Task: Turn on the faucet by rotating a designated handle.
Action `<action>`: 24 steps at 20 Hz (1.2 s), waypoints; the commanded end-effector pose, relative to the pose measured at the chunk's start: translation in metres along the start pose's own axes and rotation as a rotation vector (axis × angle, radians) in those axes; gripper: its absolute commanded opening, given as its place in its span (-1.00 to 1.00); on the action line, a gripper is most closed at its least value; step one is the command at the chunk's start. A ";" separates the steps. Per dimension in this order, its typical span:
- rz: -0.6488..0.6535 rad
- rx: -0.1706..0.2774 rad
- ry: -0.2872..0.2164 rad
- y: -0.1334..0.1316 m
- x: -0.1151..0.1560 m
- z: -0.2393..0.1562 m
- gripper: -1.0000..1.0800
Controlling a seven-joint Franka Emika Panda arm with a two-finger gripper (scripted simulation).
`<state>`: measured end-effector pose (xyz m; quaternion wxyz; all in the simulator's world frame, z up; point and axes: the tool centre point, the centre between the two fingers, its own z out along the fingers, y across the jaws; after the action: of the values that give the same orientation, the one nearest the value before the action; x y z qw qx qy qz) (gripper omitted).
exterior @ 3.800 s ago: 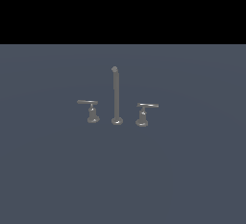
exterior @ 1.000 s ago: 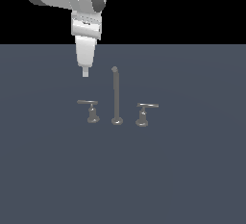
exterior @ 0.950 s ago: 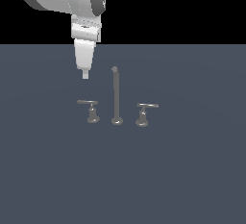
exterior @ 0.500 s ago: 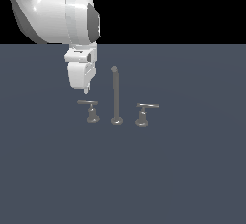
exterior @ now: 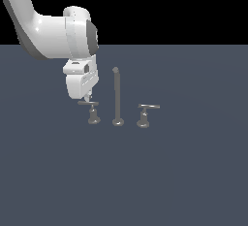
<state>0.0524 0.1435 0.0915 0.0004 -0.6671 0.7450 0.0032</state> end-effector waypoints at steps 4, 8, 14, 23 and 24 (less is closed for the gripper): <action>0.011 0.004 0.005 -0.001 0.000 0.003 -1.00; 0.010 0.004 0.005 0.006 -0.004 0.003 -1.00; 0.010 0.004 0.005 0.025 -0.016 0.003 -1.00; 0.015 0.011 0.007 0.039 -0.013 0.003 -1.00; 0.015 0.011 0.007 0.042 -0.013 0.003 -1.00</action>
<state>0.0230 0.1604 0.0892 0.0076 -0.6605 0.7508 -0.0075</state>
